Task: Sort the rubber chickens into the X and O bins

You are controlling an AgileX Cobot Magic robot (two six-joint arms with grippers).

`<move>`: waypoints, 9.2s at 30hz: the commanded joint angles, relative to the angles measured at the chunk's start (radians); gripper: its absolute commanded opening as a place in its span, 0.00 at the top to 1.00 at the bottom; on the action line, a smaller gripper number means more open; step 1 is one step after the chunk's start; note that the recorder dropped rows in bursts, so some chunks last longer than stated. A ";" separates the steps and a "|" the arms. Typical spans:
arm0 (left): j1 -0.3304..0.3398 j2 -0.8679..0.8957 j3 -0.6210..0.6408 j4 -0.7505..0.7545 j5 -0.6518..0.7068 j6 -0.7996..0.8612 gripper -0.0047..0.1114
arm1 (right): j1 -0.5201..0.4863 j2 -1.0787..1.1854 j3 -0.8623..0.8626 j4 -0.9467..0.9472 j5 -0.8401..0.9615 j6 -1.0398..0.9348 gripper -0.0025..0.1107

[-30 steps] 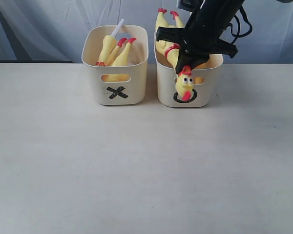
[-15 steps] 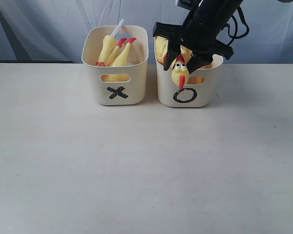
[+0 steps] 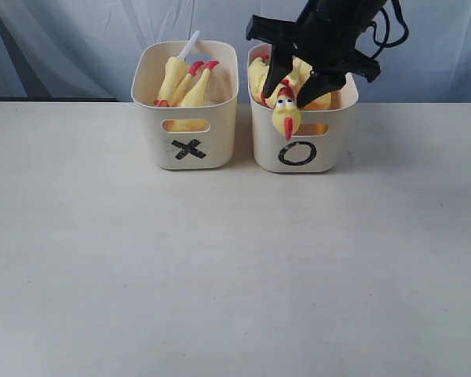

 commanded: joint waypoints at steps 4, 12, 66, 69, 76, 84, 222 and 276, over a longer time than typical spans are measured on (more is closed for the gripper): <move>0.001 -0.009 -0.003 -0.004 0.000 -0.002 0.96 | -0.004 -0.060 -0.007 -0.131 -0.008 -0.004 0.54; 0.001 -0.009 -0.003 -0.004 0.000 -0.002 0.96 | -0.004 -0.075 -0.007 -0.156 -0.008 -0.052 0.54; 0.001 -0.009 -0.003 -0.004 0.029 0.000 0.96 | -0.004 -1.701 1.000 -0.357 -0.426 -0.265 0.99; 0.001 -0.009 -0.003 -0.004 0.029 0.000 0.96 | -0.004 -1.783 1.044 -0.299 -0.440 -0.346 0.99; 0.001 -0.009 -0.003 -0.004 0.029 0.000 0.96 | -0.004 -1.986 1.141 -0.208 -0.409 -0.464 0.99; 0.001 -0.033 -0.003 -0.004 0.026 0.000 0.96 | -0.004 -2.020 1.168 -0.193 -0.263 -0.476 0.99; 0.085 -0.195 0.288 -1.312 0.400 1.148 0.96 | -0.202 -2.020 1.936 -0.347 -0.970 -0.474 0.99; 0.085 -0.195 0.288 -1.301 0.408 1.518 0.96 | -0.202 -2.020 1.936 -0.327 -0.938 -0.292 0.99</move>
